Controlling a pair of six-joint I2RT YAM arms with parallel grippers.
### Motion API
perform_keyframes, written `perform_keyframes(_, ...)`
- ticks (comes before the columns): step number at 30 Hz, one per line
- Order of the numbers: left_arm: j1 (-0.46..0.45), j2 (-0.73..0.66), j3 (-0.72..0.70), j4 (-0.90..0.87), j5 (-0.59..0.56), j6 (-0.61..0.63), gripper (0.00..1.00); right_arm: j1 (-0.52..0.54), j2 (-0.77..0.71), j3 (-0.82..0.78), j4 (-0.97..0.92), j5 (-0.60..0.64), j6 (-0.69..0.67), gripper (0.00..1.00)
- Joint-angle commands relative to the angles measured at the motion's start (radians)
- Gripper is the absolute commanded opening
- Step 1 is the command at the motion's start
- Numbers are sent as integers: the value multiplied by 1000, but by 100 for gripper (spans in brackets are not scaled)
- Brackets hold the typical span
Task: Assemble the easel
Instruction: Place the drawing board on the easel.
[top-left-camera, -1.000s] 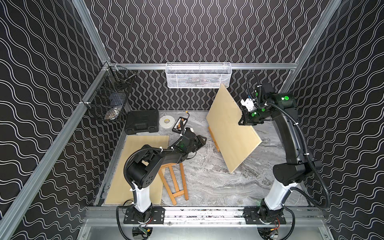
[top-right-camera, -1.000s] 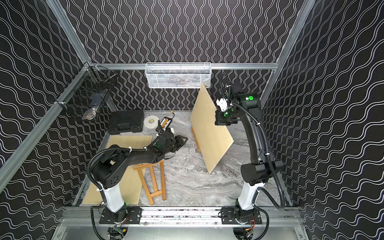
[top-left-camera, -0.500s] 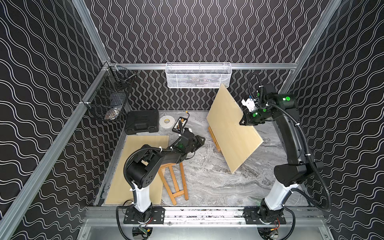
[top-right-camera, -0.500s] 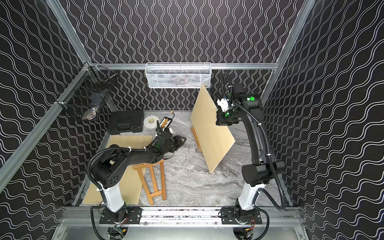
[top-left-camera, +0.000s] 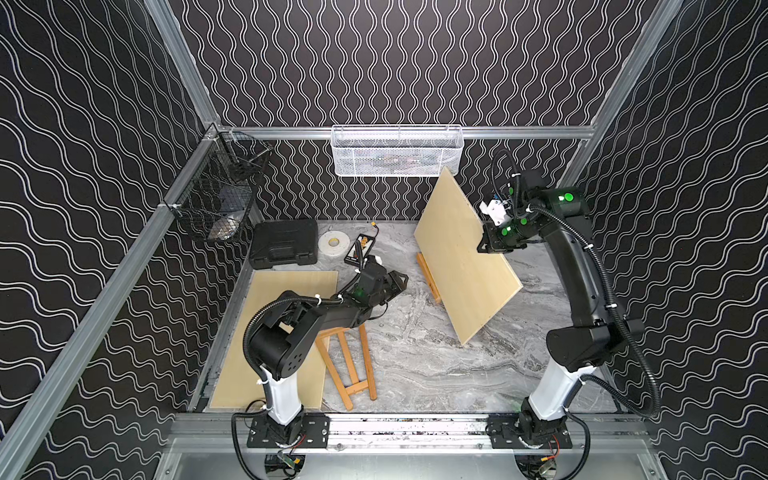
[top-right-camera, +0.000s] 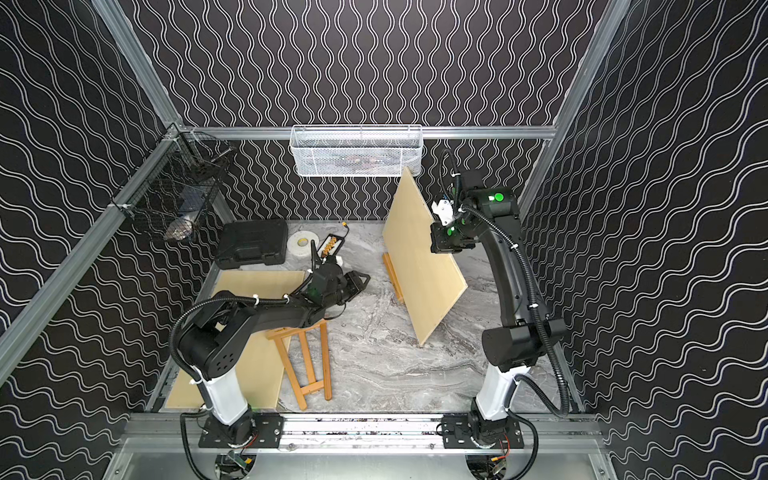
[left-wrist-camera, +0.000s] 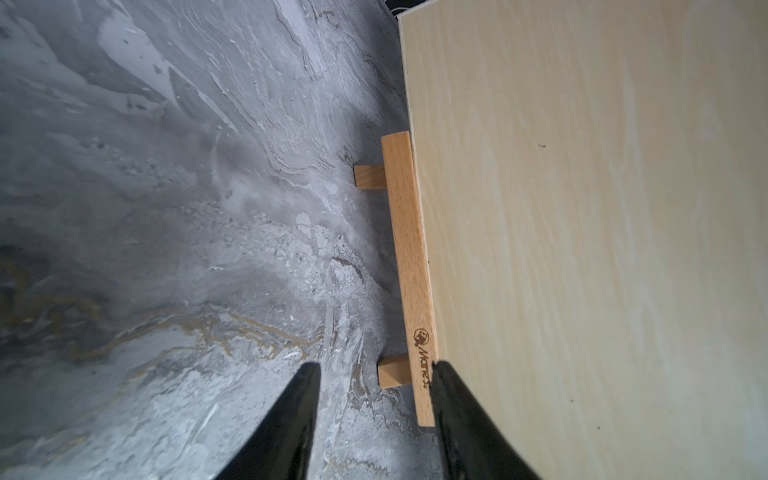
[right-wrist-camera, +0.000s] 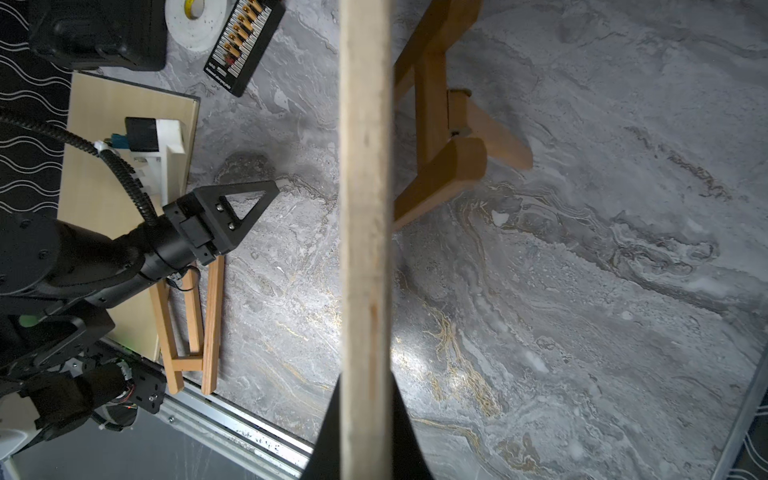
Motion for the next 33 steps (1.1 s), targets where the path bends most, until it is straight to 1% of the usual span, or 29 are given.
perform_keyframes(1, 4, -3, 2, 20, -4, 15, 49, -19, -12, -27, 252, -17, 40, 0)
perform_keyframes(8, 8, -5, 8, 12, 3, 26, 50, -47, -4, -51, 224, -36, 41, 1)
perform_keyframes(9, 8, -6, 9, 13, 6, 29, 50, -49, -6, -55, 227, -36, 47, 10)
perform_keyframes(10, 9, -8, 11, 8, 5, 31, 51, -49, -7, -57, 230, -26, 52, 16)
perform_keyframes(12, 11, -13, 8, 6, 3, 33, 51, -50, -3, -46, 221, -5, 59, 23)
perform_keyframes(14, 12, -16, 2, 15, 4, 31, 51, -53, 0, -39, 214, 15, 64, 31)
perform_keyframes(20, 22, -38, 0, 1, 2, 45, 52, -63, -12, -24, 210, 25, 74, 47)
perform_keyframes(22, 26, -49, 3, -14, 6, 54, 53, -63, -21, -17, 216, 19, 78, 49)
perform_keyframes(23, 26, -58, 2, -23, 5, 59, 53, -63, -21, -7, 216, 36, 89, 51)
perform_keyframes(24, 26, -70, 0, -28, 1, 66, 53, -63, -19, 8, 211, 58, 100, 56)
perform_keyframes(27, 27, -102, -1, -64, -12, 95, 55, -63, -12, 39, 197, 101, 108, 65)
perform_keyframes(29, 28, -126, 2, -97, -21, 118, 56, -63, -12, 58, 185, 130, 117, 67)
perform_keyframes(31, 28, -153, 3, -121, -31, 140, 57, -62, -19, 75, 181, 159, 126, 72)
perform_keyframes(33, 28, -175, 11, -153, -36, 162, 58, -52, -30, 102, 177, 185, 138, 73)
